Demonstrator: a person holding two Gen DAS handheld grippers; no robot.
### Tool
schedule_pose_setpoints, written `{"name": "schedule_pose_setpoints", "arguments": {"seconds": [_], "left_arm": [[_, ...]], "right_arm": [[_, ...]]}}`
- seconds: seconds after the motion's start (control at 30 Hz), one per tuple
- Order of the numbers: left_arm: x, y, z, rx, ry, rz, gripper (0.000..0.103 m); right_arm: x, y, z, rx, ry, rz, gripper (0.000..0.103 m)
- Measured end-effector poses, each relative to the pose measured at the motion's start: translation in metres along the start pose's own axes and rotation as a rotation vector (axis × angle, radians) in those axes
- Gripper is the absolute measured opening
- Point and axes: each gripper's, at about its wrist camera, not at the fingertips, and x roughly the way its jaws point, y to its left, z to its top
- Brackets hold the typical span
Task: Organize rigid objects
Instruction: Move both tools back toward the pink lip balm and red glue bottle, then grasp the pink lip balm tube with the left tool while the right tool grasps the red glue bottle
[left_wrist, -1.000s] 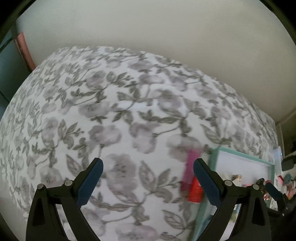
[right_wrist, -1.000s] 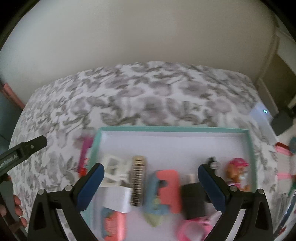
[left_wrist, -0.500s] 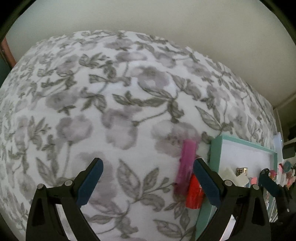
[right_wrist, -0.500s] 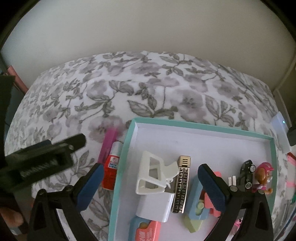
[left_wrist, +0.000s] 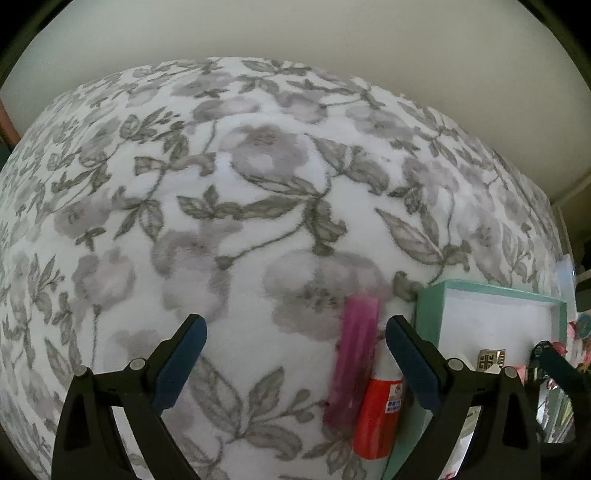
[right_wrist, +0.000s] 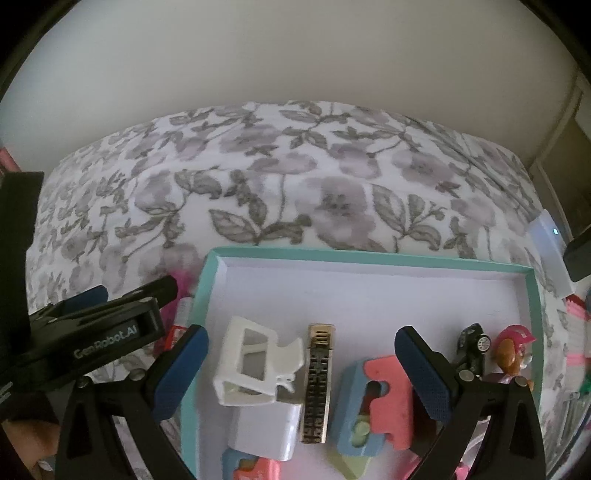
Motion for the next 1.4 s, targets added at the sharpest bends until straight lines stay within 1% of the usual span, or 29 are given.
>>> {"name": "schedule_pose_setpoints", "arguments": {"seconds": [0.1,0.2,0.27,0.3,0.4,0.47,0.5,0.53,0.57,0.6,0.67,0.77,0.83,0.97,1.17,1.23,1.4], "left_arm": [[0.006,-0.008,-0.001,0.023,0.004,0.002,0.095],[0.007,-0.01,-0.002,0.039,0.008,0.022,0.088],[0.006,-0.01,-0.003,0.049,0.014,0.036,0.079],[0.005,-0.009,-0.004,0.05,0.019,0.034,0.078],[0.001,-0.009,-0.007,0.06,0.038,0.018,0.07],[-0.001,-0.01,-0.011,0.071,0.047,0.016,0.059],[-0.002,-0.01,-0.012,0.075,0.051,0.015,0.057],[-0.003,-0.01,-0.013,0.077,0.053,0.01,0.051],[-0.004,-0.01,-0.014,0.075,0.056,-0.005,0.044],[-0.006,-0.009,-0.016,0.075,0.057,-0.017,0.04],[-0.008,-0.009,-0.019,0.078,0.062,-0.035,0.028],[-0.008,-0.008,-0.022,0.085,0.071,-0.048,0.02],[-0.01,-0.003,-0.024,0.081,0.075,-0.053,0.02],[-0.015,0.01,-0.026,0.061,0.079,-0.036,0.02],[-0.021,0.045,-0.029,0.0,0.089,-0.015,0.02],[-0.022,0.058,-0.03,-0.019,0.091,-0.007,0.02],[-0.027,0.081,-0.031,-0.057,0.095,0.002,0.02]], "right_arm": [[-0.002,-0.007,0.0,0.018,-0.003,0.001,0.102],[-0.002,-0.01,0.0,0.022,-0.004,-0.005,0.102],[-0.001,-0.01,0.0,0.025,-0.001,-0.005,0.102],[-0.001,-0.01,0.0,0.026,-0.001,-0.003,0.102],[-0.001,-0.007,0.0,0.021,-0.001,-0.003,0.102],[-0.002,-0.005,-0.001,0.017,-0.003,-0.004,0.102],[-0.003,-0.004,-0.001,0.016,-0.004,-0.005,0.102],[-0.003,-0.004,-0.001,0.016,-0.005,-0.01,0.102],[-0.004,-0.003,-0.001,0.016,-0.006,-0.011,0.102],[-0.004,-0.003,-0.001,0.016,-0.005,-0.01,0.102],[-0.004,-0.003,-0.002,0.017,-0.002,-0.008,0.102],[-0.005,-0.002,-0.002,0.013,0.001,-0.016,0.102],[-0.007,0.001,-0.002,0.005,-0.002,-0.014,0.101],[-0.01,0.012,-0.003,-0.019,-0.01,-0.009,0.101],[-0.014,0.034,-0.004,-0.055,-0.022,0.025,0.098],[-0.014,0.042,-0.005,-0.064,-0.023,0.044,0.096],[-0.016,0.061,-0.008,-0.073,-0.025,0.104,0.084]]}}
